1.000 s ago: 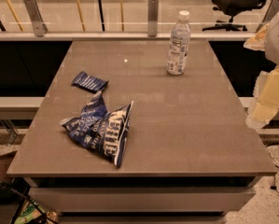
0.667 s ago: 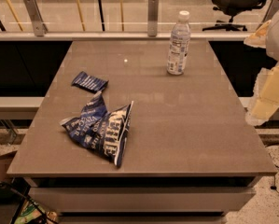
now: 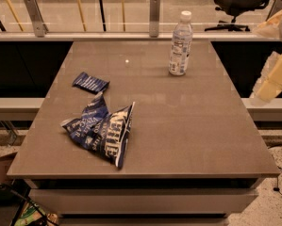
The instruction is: Knock blue plastic bottle over
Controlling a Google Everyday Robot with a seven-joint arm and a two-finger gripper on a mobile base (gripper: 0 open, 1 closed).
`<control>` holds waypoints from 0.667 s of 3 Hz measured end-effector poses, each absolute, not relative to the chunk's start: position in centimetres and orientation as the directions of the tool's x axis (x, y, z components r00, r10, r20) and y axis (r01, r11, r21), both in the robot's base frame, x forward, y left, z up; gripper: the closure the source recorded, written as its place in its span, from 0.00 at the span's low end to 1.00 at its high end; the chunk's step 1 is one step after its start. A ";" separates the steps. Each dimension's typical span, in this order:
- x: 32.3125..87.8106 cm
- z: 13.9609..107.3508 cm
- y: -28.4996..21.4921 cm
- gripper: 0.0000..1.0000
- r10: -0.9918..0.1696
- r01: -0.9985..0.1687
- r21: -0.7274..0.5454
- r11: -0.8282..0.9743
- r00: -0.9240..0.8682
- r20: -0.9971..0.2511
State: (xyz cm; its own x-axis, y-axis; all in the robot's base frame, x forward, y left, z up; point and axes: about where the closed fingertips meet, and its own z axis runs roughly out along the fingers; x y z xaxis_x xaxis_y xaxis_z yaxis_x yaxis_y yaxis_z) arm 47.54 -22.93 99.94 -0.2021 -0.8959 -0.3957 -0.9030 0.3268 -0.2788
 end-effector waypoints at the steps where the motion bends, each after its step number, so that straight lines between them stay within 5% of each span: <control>1: 50.1 100.5 -23.8 0.00 -0.844 -0.885 -0.266 0.381 -0.215 -0.491; 2: 52.5 101.0 -24.5 0.00 -0.802 -0.865 -0.282 0.416 -0.202 -0.563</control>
Offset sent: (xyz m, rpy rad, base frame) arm 0.0826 -0.0305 0.0185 0.2759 -0.1575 -0.0707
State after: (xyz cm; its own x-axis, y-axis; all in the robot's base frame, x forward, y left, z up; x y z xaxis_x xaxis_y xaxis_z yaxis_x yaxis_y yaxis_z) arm 52.50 -24.53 100.97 -0.2016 -0.8017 -0.5628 -0.8647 0.4155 -0.2822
